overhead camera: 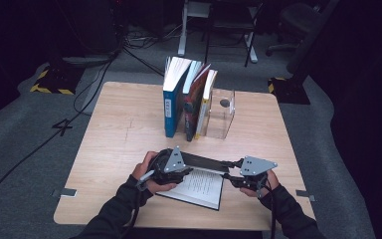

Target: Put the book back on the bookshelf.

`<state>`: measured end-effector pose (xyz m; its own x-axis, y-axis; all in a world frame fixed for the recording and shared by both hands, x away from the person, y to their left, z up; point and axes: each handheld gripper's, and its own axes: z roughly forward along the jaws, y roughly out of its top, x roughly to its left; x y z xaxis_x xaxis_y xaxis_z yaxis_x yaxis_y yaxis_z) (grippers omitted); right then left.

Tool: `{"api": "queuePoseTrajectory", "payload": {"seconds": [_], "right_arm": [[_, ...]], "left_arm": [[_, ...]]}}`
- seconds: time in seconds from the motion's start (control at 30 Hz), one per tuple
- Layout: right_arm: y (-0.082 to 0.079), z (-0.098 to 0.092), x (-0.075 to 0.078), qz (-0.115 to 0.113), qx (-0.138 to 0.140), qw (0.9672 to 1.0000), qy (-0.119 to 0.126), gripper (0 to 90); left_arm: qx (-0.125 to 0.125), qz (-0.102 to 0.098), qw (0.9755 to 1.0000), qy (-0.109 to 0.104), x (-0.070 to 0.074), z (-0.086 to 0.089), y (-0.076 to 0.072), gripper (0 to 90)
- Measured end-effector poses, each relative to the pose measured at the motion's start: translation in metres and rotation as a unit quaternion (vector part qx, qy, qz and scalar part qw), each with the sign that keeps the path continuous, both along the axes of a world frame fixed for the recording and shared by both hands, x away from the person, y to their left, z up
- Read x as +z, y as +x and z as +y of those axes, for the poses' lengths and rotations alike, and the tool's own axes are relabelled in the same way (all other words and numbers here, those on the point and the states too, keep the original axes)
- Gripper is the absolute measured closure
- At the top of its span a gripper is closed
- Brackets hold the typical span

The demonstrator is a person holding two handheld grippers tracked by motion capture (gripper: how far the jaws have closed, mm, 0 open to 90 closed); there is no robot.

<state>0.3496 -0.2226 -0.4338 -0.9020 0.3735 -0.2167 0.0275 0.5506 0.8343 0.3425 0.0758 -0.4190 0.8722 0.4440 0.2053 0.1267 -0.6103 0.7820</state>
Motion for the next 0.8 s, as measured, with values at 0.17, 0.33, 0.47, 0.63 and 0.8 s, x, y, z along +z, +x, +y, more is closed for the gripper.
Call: {"api": "queuePoseTrajectory", "payload": {"seconds": [0.17, 0.33, 0.47, 0.63, 0.8], "right_arm": [[0.002, -0.001, 0.002, 0.015, -0.002, 0.9998, 0.015, 49.2], [0.008, -0.018, 0.007, 0.019, -0.028, 0.9986, 0.040, 43.2], [0.019, -0.032, -0.001, 0.041, -0.050, 0.9973, 0.035, 41.7], [0.028, -0.036, -0.013, 0.054, -0.069, 0.9962, 0.008, 40.3], [0.035, -0.028, -0.032, 0.094, -0.065, 0.9934, -0.010, 37.3]], "left_arm": [[0.003, 0.014, 0.9994, -0.031, -0.004, 0.009, 0.001, 52.3], [0.013, 0.029, 0.9964, -0.078, -0.006, 0.024, 0.004, 52.2], [0.018, 0.047, 0.9904, -0.129, -0.008, 0.043, 0.008, 52.2], [0.022, 0.060, 0.9837, -0.168, -0.011, 0.058, 0.011, 52.2], [0.025, 0.064, 0.9768, -0.203, -0.017, 0.068, 0.010, 52.2]]}}
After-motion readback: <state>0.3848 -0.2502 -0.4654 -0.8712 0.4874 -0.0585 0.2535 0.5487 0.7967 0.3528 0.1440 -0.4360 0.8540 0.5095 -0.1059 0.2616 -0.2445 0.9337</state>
